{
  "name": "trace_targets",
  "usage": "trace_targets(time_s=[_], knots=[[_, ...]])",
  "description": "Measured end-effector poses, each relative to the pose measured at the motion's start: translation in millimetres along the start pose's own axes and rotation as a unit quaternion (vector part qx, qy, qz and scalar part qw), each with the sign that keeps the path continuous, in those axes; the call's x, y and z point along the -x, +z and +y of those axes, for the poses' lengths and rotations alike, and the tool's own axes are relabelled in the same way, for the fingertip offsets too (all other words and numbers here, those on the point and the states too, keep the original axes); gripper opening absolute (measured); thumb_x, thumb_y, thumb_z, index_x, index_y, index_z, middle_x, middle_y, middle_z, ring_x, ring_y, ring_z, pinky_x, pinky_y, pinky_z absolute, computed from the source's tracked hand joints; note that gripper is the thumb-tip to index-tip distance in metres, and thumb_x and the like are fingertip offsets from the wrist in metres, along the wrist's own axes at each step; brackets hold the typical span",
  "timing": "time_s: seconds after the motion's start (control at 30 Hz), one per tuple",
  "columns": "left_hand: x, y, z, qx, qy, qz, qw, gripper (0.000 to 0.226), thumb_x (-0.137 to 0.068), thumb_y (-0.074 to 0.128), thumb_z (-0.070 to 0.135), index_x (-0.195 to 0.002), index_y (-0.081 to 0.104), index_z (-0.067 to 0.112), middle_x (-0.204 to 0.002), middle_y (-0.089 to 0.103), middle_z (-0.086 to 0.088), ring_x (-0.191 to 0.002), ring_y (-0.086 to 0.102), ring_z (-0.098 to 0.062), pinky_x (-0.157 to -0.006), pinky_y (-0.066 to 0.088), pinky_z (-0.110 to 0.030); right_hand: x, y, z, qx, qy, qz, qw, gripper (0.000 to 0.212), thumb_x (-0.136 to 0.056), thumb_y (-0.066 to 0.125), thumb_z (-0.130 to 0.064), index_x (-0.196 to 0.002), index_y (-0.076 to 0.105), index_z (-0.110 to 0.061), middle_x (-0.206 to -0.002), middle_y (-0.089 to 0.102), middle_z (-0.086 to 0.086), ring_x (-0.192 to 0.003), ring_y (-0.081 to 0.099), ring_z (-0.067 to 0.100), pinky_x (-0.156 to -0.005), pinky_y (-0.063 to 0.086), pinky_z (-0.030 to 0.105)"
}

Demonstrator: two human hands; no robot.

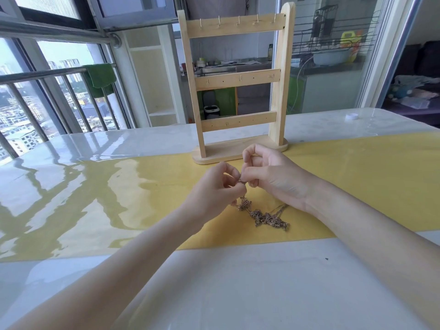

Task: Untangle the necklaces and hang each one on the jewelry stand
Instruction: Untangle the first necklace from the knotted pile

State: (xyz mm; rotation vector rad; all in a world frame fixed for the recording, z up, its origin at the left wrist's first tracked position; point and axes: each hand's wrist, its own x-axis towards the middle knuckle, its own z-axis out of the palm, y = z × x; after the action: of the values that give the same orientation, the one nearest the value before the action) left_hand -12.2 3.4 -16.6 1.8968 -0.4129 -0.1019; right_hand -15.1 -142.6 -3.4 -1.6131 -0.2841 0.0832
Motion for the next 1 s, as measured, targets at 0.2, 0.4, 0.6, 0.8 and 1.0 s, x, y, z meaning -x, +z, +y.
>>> trace_targets(time_s=[0.2,0.4,0.6,0.8,1.0], knots=[[-2.6,-3.0,-1.9,-0.077,0.044,0.029,0.996,0.02,-0.081,0.059,-0.002,-0.073,0.05,0.014,-0.06,0.057,0.008,-0.048,0.051,-0.001,-0.055,0.047,-0.022,-0.5,2.4,4.6,-0.01,-0.008,0.01,1.0,0.026,-0.084,0.056,0.009,-0.084,0.042,-0.013,-0.074,0.047,0.009,-0.06,0.04,0.012,-0.058,0.035,0.022],[-3.2,-4.8,-1.9,-0.086,0.065,0.067,0.992,0.019,-0.079,0.062,0.001,-0.07,0.054,0.016,-0.054,0.055,0.014,-0.051,0.051,-0.005,-0.06,0.048,-0.032,0.3,2.3,5.7,-0.046,-0.021,0.009,0.999,0.027,-0.085,0.057,0.01,-0.084,0.042,-0.013,-0.07,0.052,0.005,-0.059,0.041,0.012,-0.059,0.035,0.023],[-0.5,-6.2,4.6,0.051,0.008,0.051,0.997,0.019,-0.086,0.059,0.001,-0.071,0.06,0.013,-0.053,0.049,0.01,-0.053,0.046,-0.006,-0.058,0.046,-0.018,-2.1,0.3,3.3,-0.18,-0.008,0.034,0.983,0.029,-0.085,0.056,0.011,-0.082,0.042,-0.014,-0.071,0.053,0.004,-0.062,0.046,0.013,-0.057,0.041,0.02],[1.1,-10.5,11.0,0.341,-0.12,-0.092,0.928,0.015,-0.091,0.051,0.003,-0.079,0.057,0.01,-0.072,0.048,0.001,-0.062,0.045,-0.009,-0.06,0.048,-0.018,-2.5,-4.3,1.8,-0.229,0.033,0.03,0.972,0.027,-0.086,0.054,0.008,-0.081,0.041,-0.016,-0.076,0.049,0.009,-0.06,0.046,0.014,-0.055,0.043,0.021],[0.3,-10.0,9.9,0.263,-0.104,-0.097,0.954,0.023,-0.091,0.057,0.009,-0.069,0.061,0.016,-0.069,0.053,0.003,-0.064,0.049,-0.01,-0.062,0.049,-0.019,-2.2,-6.1,1.1,-0.242,0.038,0.013,0.97,0.031,-0.079,0.063,0.007,-0.083,0.043,-0.016,-0.069,0.054,0.006,-0.061,0.048,0.015,-0.055,0.046,0.02]])
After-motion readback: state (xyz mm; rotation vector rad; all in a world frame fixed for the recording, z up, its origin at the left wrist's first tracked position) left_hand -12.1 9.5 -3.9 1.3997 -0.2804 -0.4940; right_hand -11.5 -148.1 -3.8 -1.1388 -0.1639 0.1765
